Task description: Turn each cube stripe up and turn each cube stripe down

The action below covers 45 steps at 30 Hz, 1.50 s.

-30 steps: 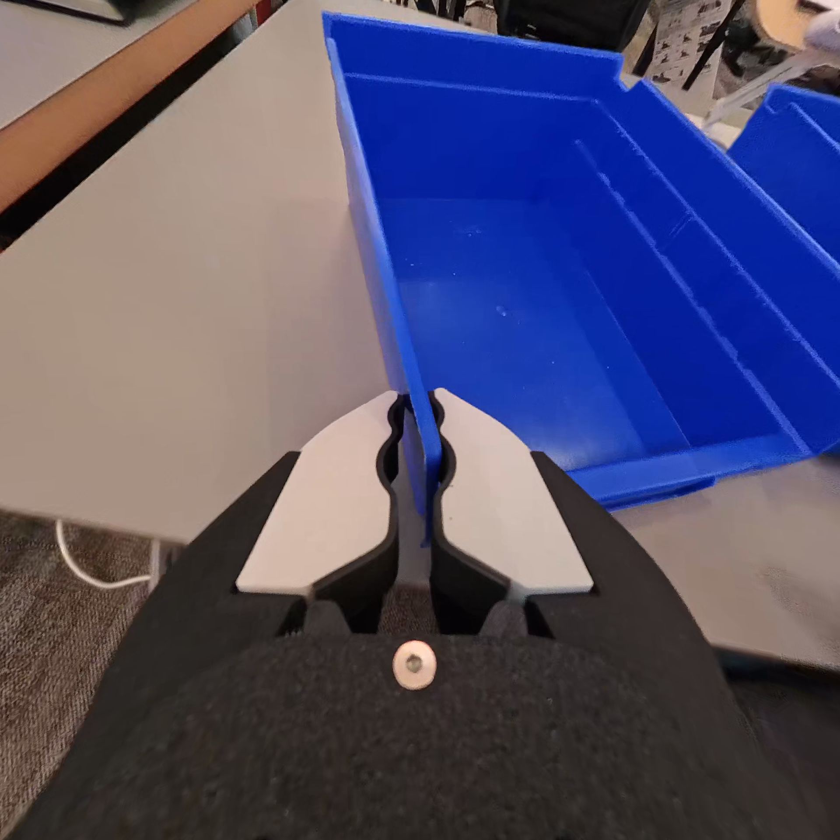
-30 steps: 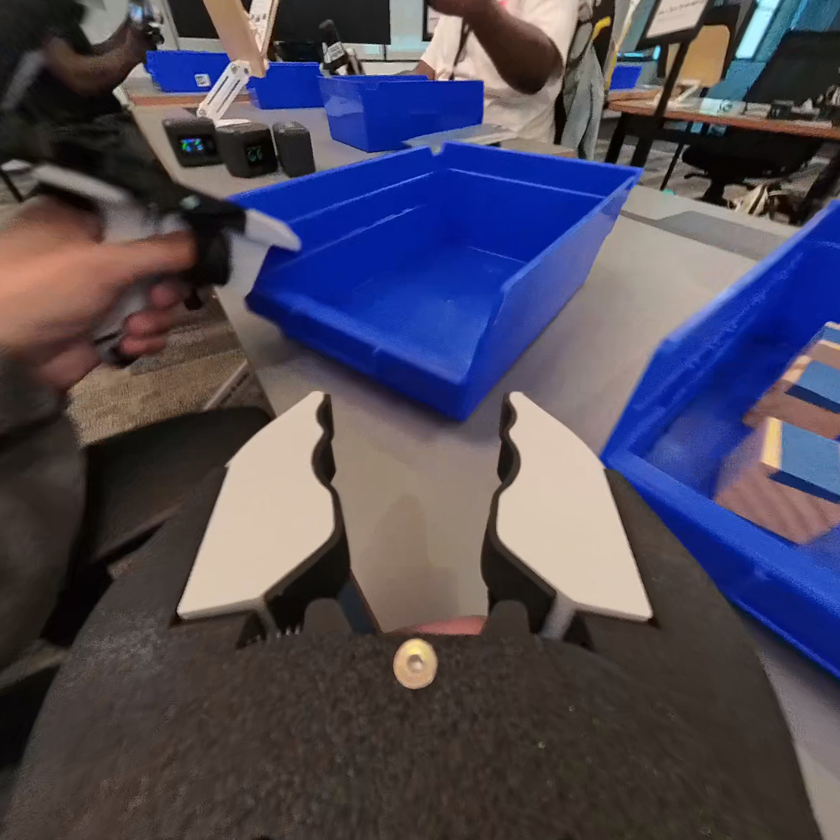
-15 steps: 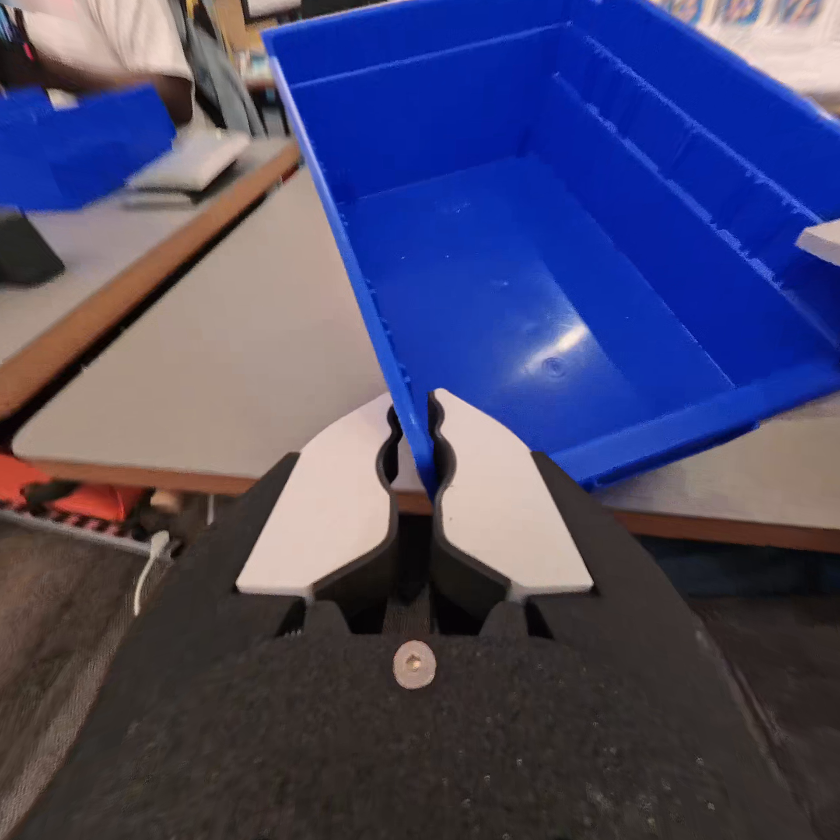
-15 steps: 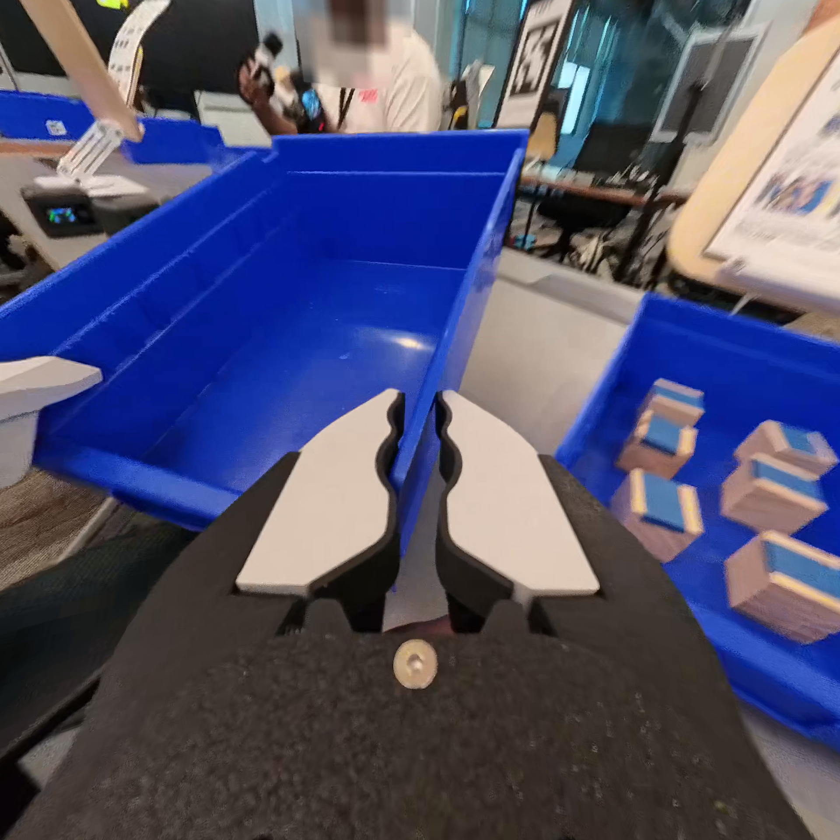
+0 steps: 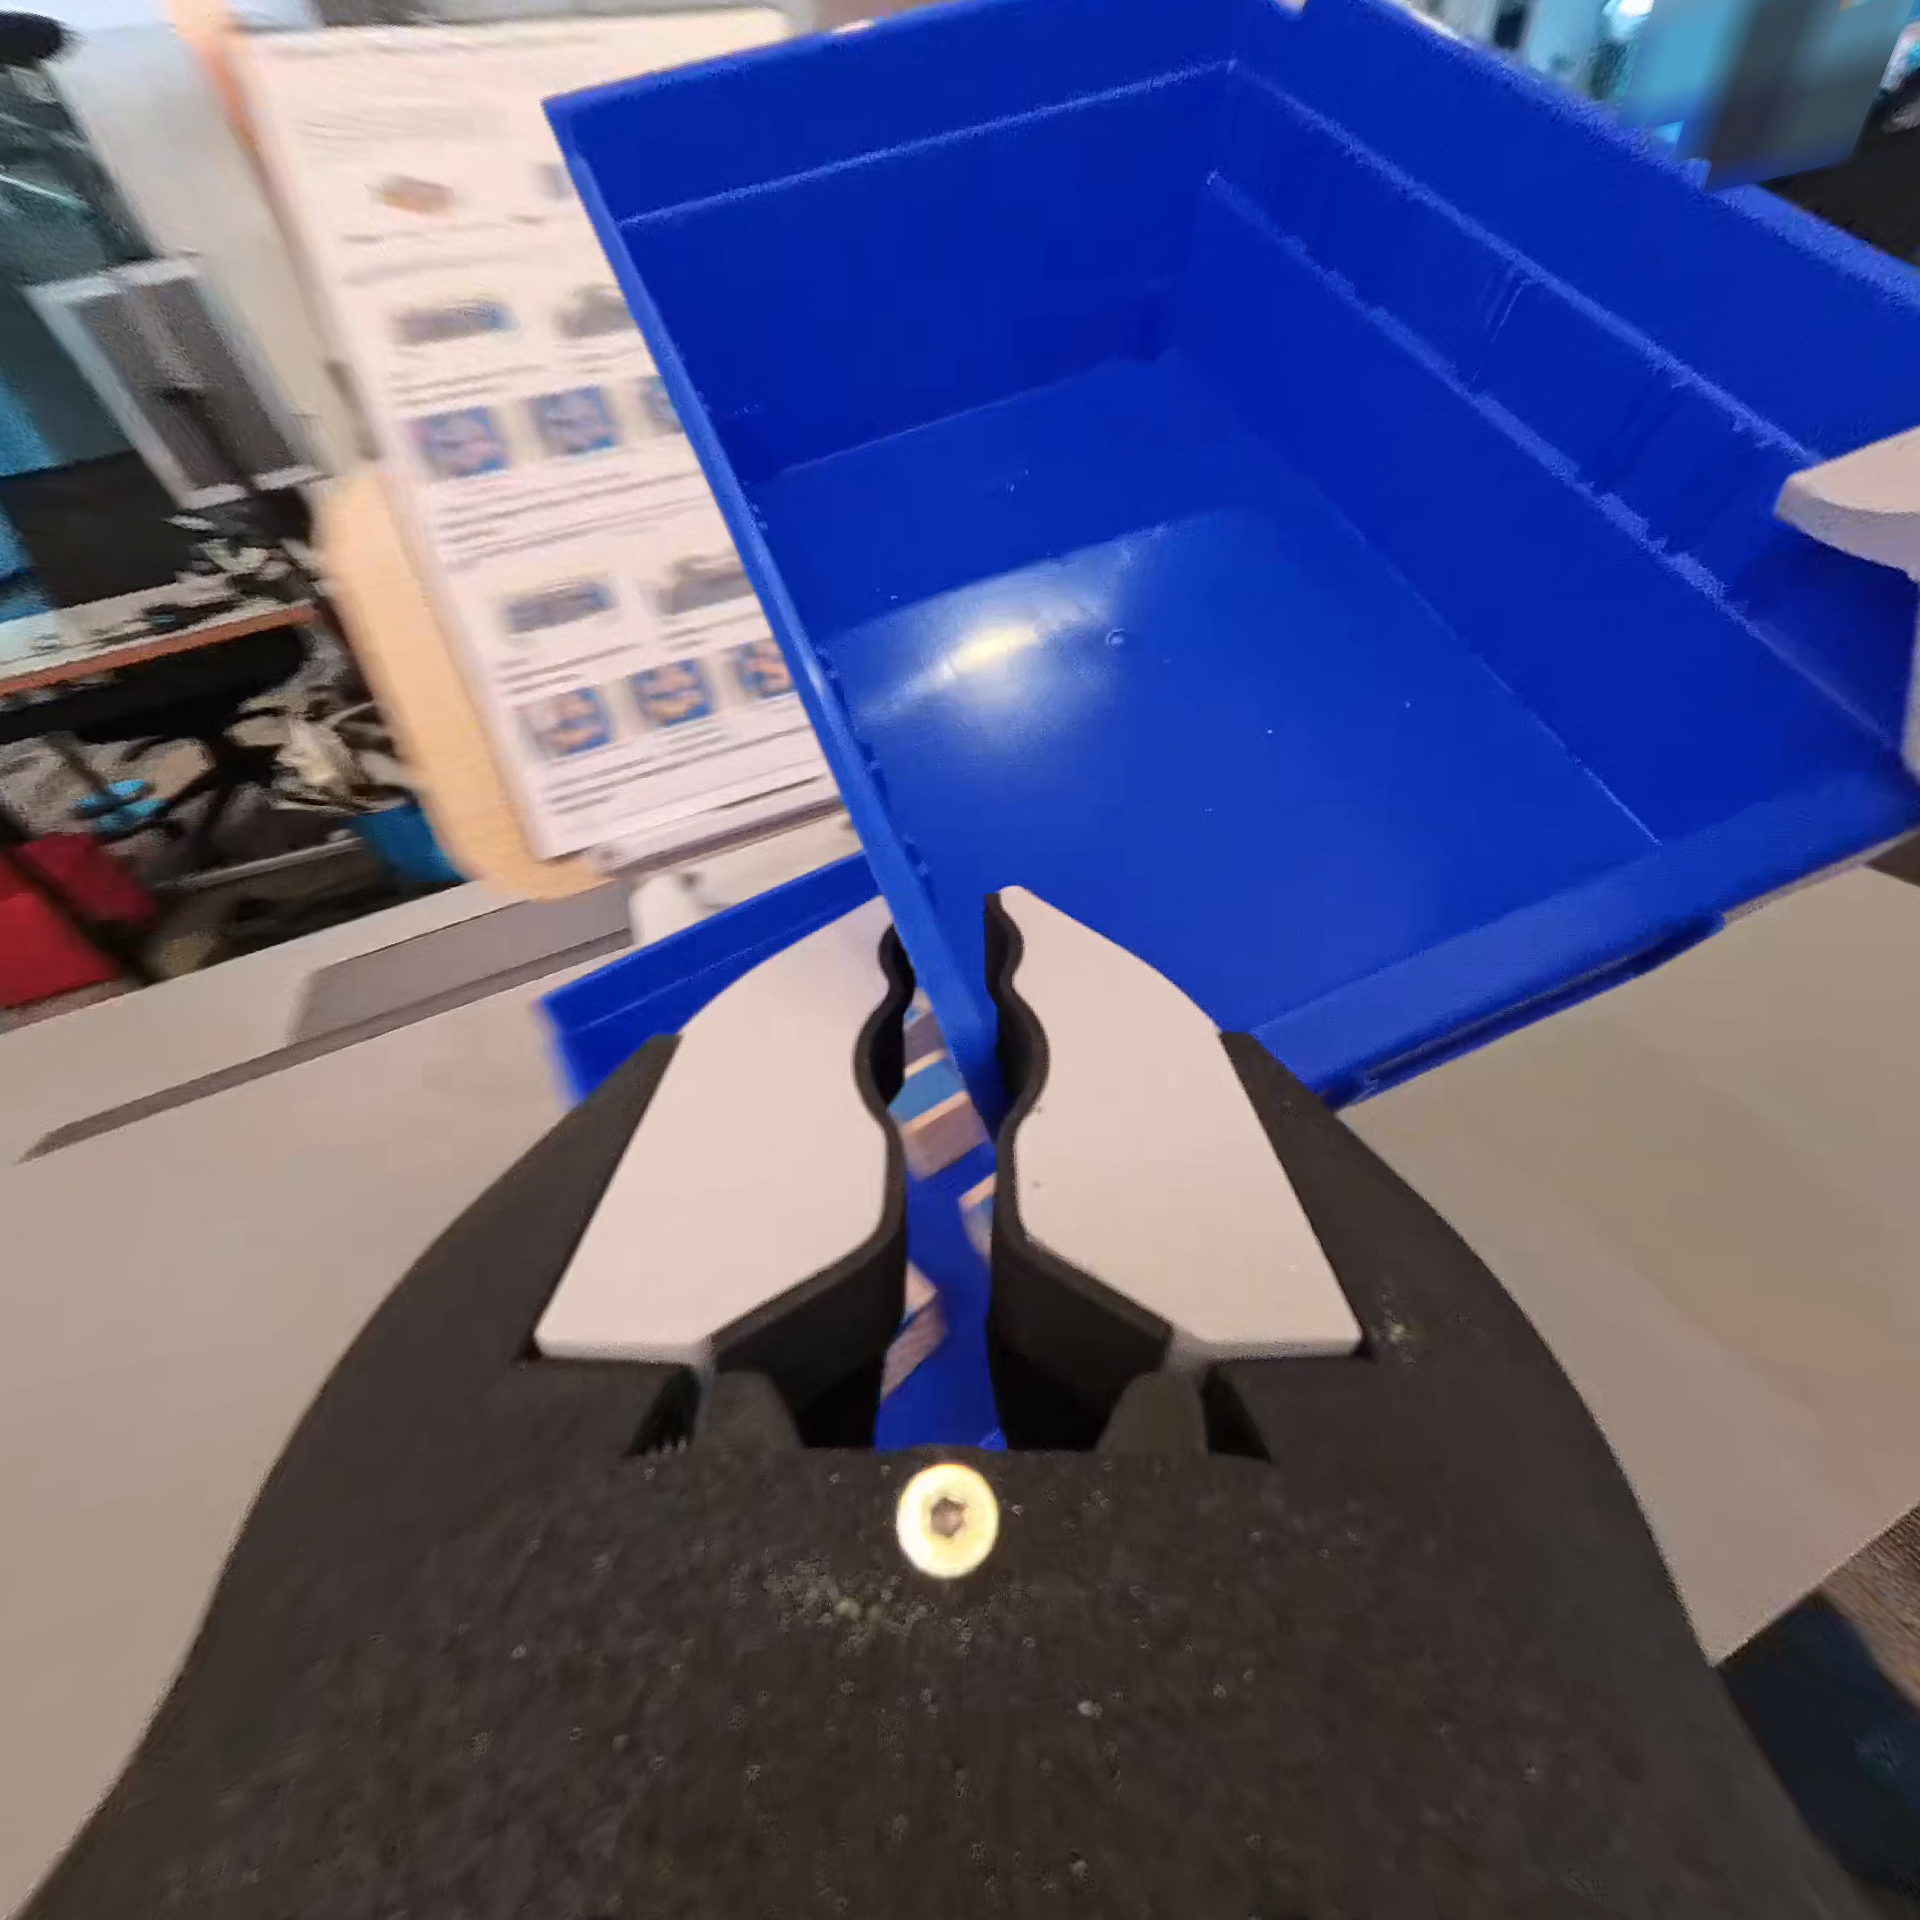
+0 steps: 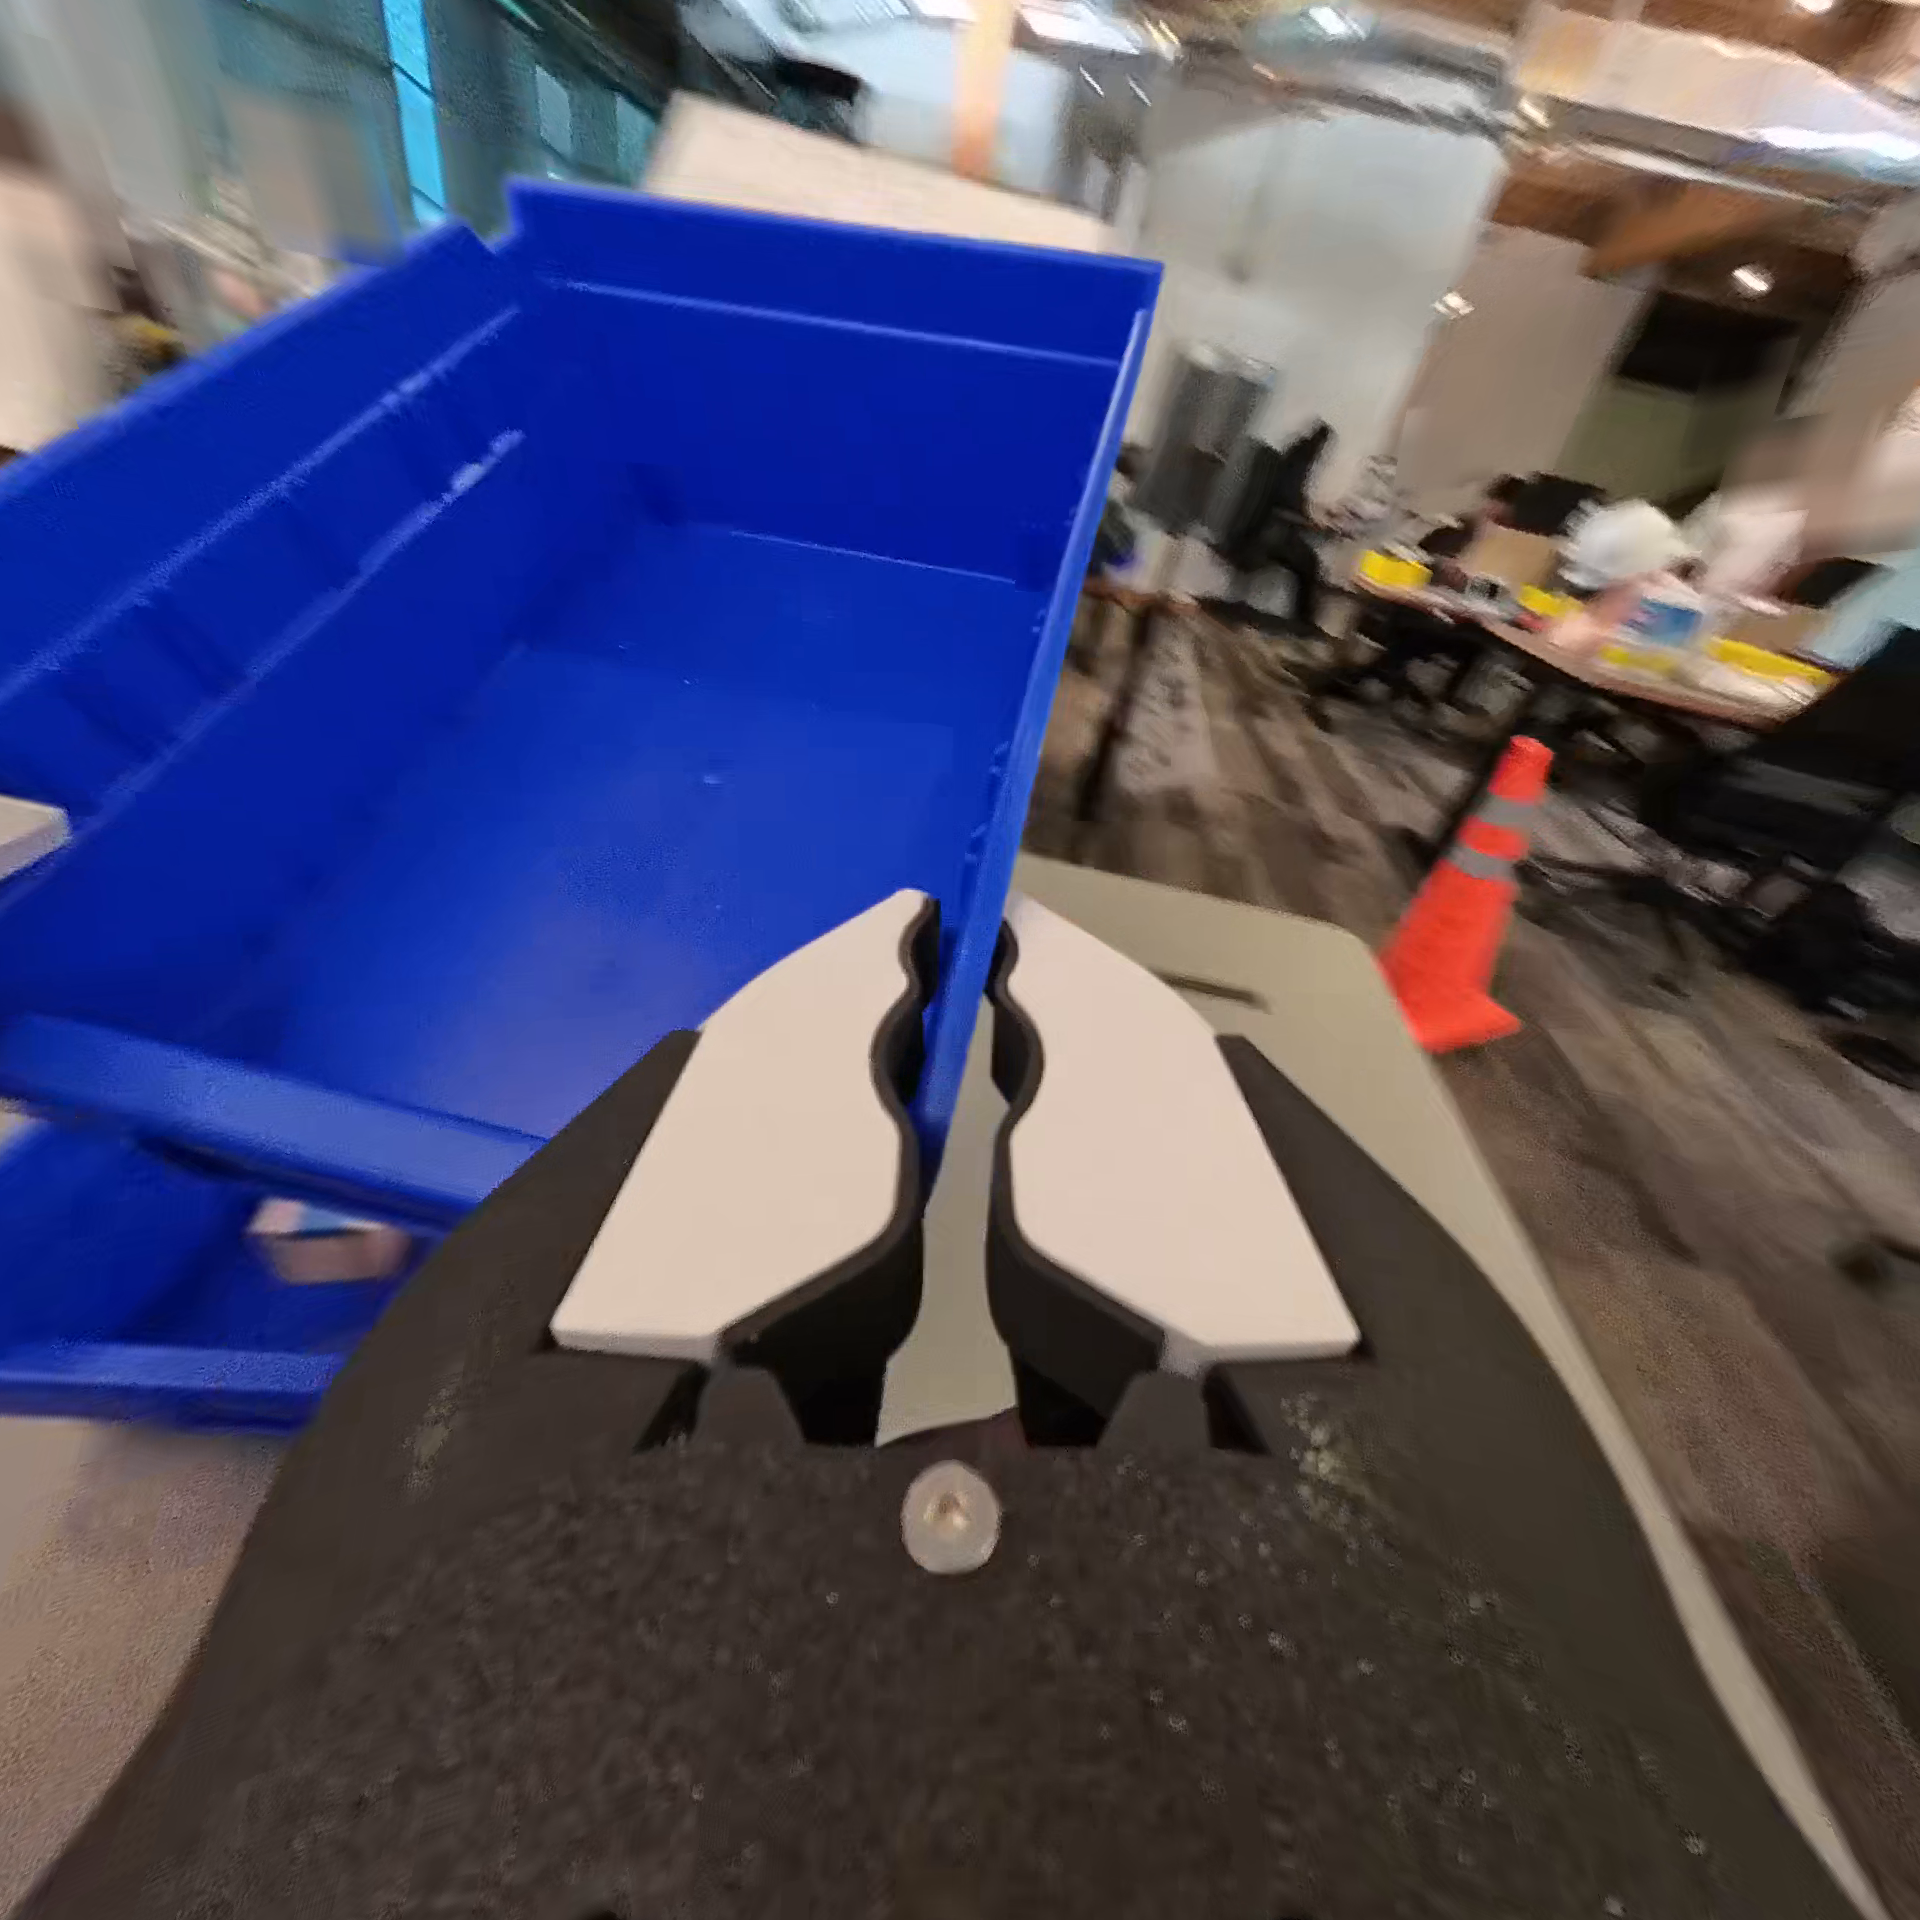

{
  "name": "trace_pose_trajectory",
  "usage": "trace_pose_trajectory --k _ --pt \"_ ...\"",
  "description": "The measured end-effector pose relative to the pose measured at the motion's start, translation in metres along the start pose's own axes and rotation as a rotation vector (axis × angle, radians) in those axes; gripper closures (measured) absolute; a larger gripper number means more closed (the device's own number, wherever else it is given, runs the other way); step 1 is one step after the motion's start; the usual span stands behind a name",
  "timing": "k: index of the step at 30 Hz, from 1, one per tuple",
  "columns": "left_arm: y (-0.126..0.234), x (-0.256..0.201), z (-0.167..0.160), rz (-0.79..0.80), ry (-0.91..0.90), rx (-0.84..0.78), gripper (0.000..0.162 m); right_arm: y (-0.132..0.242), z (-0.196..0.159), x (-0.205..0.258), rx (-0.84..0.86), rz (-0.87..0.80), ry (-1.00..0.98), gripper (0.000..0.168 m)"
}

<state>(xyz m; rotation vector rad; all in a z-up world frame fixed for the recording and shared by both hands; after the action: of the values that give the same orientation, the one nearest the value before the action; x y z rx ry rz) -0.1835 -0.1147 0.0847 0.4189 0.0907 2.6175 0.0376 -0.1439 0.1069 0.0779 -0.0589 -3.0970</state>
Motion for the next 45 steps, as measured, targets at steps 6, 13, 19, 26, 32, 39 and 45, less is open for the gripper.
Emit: trace_pose_trajectory --k 6,13,19,26,32,39,45 --pt "-0.11 -0.122 -0.016 -0.16 0.105 0.134 0.152 -0.021 -0.058 -0.135 0.192 -0.212 -0.108 0.163" --pt "-0.167 -0.211 -0.077 -0.255 0.08 0.325 0.146 -0.05 -0.165 -0.223 0.319 -0.165 -0.339 0.165" --pt "-0.178 -0.234 -0.089 -0.285 0.011 0.345 0.137 -0.06 -0.205 -0.248 0.311 -0.139 -0.426 0.164" --pt "-0.133 -0.212 -0.076 -0.455 0.065 0.296 0.098 -0.052 -0.195 -0.25 0.239 -0.158 -0.398 0.141" --pt "-0.044 -0.074 -0.055 -0.251 0.038 0.148 0.099 -0.04 -0.127 -0.207 0.069 -0.146 -0.206 0.131" --pt "-0.005 0.047 -0.136 0.116 0.13 0.212 0.089 -0.071 -0.107 -0.028 0.125 0.429 -0.222 0.115" --pt "-0.022 0.054 -0.186 0.088 0.192 0.307 0.091 -0.095 -0.17 0.063 0.32 0.374 -0.291 0.1"
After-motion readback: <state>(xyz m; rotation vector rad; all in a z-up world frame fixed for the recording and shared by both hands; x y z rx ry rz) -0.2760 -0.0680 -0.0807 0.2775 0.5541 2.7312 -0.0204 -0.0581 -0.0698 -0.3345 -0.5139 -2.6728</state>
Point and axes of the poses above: each gripper's, where its closed fingertips meet, y back along the fingers, z out of its top, x = y × z across the jaws, the point moved 8 cm from there along y, back along the fingers, and after that the axes turned 8 degrees about -y, right-handed, at the moved point
